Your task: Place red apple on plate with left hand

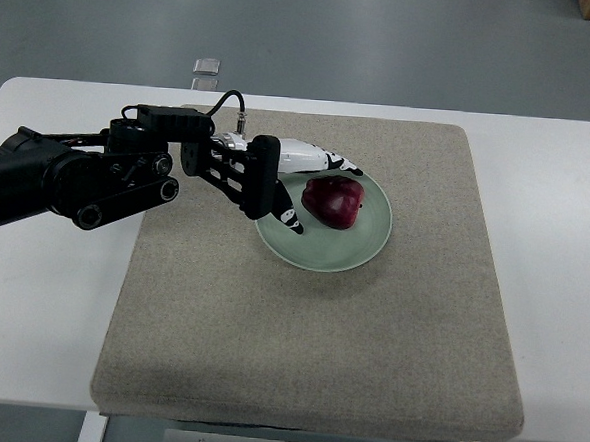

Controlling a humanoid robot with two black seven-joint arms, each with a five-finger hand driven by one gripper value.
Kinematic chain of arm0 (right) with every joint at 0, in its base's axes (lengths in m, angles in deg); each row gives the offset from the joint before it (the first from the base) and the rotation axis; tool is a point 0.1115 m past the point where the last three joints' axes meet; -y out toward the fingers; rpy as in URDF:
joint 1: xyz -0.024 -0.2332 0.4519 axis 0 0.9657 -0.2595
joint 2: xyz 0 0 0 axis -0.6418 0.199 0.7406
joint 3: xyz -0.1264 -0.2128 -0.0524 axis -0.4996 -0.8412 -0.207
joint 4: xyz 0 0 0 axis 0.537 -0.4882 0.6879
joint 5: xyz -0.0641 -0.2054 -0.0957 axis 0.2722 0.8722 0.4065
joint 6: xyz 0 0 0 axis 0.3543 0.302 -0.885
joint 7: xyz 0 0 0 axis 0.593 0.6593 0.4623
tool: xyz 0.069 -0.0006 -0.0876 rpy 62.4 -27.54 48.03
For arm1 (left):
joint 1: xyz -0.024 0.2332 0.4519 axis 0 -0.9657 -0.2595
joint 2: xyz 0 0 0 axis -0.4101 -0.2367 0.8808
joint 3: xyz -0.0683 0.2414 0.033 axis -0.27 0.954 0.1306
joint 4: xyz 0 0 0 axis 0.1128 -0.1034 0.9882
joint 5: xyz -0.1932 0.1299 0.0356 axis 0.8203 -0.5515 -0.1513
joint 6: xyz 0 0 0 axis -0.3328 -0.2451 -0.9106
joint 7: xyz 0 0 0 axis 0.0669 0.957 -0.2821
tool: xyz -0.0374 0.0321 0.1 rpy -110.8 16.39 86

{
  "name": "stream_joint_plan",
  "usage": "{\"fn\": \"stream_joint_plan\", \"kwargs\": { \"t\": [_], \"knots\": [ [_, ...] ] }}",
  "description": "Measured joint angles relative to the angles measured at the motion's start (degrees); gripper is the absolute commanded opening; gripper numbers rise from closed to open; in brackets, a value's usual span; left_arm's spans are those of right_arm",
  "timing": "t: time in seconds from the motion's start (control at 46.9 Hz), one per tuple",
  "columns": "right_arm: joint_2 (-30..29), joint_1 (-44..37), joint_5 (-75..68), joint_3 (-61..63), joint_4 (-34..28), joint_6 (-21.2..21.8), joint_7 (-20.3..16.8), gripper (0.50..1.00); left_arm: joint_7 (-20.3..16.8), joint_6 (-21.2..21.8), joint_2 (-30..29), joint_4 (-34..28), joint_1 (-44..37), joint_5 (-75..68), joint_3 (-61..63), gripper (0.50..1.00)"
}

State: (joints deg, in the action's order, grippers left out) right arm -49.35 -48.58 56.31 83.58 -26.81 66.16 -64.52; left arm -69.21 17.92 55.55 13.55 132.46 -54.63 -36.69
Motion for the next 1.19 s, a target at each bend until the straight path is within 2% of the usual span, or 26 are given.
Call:
{"fn": "stream_joint_plan", "kwargs": {
  "t": [0.405, 0.597, 0.917, 1.045, 1.194],
  "knots": [
    [0.0, 0.0, 0.0, 0.0, 0.0, 0.0, 0.0, 0.964, 0.0, 0.0, -1.6, -1.6, 0.9, 0.3, -1.1, 0.999],
    [0.0, 0.0, 0.0, 0.0, 0.0, 0.0, 0.0, 0.964, -0.1, 0.5, -3.7, -7.1, 0.9, 0.7, -1.3, 0.996],
    [0.0, 0.0, 0.0, 0.0, 0.0, 0.0, 0.0, 0.964, -0.1, 1.1, -3.7, -16.8, 1.0, 7.2, -3.5, 0.996],
    [0.0, 0.0, 0.0, 0.0, 0.0, 0.0, 0.0, 0.964, 0.0, 3.8, -3.0, -19.0, 1.0, 13.7, -3.8, 0.996],
    [0.0, 0.0, 0.0, 0.0, 0.0, 0.0, 0.0, 0.964, 1.1, 8.2, -2.5, -20.3, 0.2, 28.6, -4.1, 0.996]
  ]
}}
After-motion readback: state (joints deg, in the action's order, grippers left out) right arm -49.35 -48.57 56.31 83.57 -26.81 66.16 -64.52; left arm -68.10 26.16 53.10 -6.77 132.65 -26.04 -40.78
